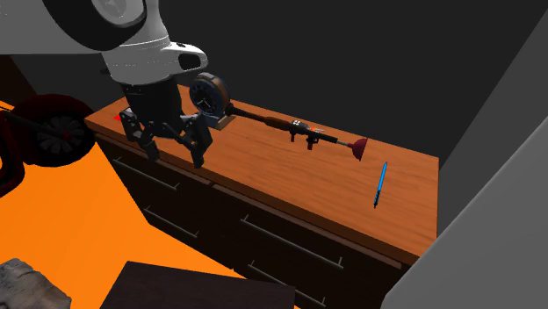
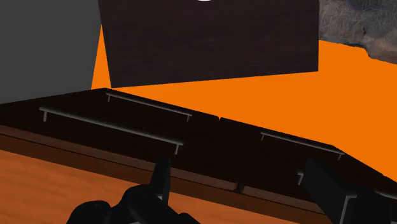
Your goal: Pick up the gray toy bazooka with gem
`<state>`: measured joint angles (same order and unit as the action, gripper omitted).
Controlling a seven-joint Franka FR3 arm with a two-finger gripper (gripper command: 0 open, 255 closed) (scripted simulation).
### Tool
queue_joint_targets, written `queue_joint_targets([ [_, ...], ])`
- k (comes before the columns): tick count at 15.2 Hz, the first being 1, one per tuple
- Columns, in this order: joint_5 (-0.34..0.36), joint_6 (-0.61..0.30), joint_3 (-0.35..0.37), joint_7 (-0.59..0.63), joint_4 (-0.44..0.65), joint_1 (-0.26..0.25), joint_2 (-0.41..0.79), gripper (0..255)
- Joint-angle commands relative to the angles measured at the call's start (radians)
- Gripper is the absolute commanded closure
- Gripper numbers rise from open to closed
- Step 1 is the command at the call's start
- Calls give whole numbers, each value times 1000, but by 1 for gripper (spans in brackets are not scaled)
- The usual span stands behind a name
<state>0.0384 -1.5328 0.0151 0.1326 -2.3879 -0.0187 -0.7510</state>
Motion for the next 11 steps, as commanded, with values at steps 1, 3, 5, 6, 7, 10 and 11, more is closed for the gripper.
queue_joint_targets([
  [1, 0, 0, 0, 0, 0, 0, 0, 0],
  [3, 43, -40, -53, -112, -8, -7, 20, 0],
  [5, 82, -83, -106, -222, -7, -14, 49, 0],
  [6, 99, -106, -132, -276, -4, -19, 67, 0],
  [7, 115, -129, -158, -330, 1, -24, 88, 0],
  [10, 153, -199, -233, -492, 28, -40, 160, 0],
  [11, 162, -222, -257, -546, 40, -48, 187, 0],
])
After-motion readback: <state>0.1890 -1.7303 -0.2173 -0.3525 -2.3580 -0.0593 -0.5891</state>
